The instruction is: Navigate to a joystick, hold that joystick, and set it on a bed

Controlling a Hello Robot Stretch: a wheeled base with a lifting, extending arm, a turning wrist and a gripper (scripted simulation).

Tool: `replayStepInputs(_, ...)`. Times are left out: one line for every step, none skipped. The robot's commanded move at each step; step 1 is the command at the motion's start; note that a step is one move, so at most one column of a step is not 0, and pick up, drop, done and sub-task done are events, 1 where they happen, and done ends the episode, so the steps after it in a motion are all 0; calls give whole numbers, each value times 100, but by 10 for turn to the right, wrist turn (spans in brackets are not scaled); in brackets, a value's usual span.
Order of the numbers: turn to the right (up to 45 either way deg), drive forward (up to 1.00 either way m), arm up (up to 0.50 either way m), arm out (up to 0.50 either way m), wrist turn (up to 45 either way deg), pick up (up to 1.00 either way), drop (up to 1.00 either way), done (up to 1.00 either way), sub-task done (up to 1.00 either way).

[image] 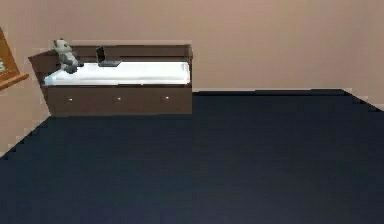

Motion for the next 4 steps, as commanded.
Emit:
replayStepInputs(0,40,0,0,0,0,0,0,0)
replayStepInputs(-240,0,0,0,0,0,0,0,0)
replayStepInputs(0,100,0,0,0,0,0,0,0)
replayStepInputs(-30,0,0,0,0,0,0,0,0)
